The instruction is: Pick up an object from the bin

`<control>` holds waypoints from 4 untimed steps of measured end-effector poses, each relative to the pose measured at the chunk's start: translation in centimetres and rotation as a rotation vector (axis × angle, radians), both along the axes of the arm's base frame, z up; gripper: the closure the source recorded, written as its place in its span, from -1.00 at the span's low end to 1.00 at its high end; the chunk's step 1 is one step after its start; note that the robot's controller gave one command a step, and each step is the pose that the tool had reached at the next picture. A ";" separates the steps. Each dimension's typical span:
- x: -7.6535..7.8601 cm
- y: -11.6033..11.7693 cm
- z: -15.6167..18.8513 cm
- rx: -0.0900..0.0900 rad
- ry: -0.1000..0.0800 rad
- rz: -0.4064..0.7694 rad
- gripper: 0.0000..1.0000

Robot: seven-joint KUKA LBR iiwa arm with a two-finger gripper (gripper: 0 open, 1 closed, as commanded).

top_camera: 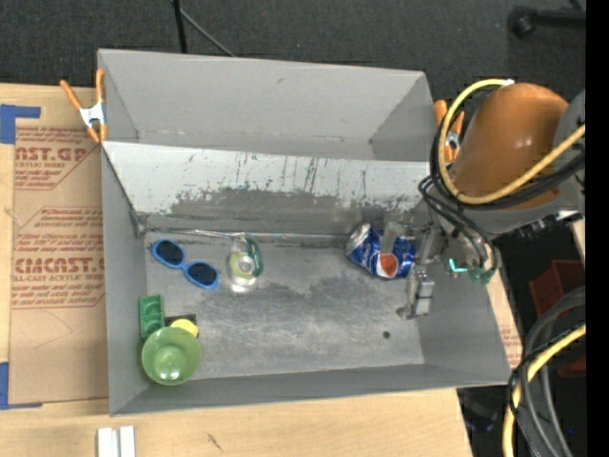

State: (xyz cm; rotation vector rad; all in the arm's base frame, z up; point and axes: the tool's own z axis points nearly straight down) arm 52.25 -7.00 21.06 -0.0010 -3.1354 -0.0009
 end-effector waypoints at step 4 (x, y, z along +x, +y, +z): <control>4.8 1.4 -14.2 -0.007 -0.003 -1.360 -1.00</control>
Offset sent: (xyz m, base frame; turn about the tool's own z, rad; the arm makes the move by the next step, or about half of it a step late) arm 0.0650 -0.0481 -0.1406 0.2308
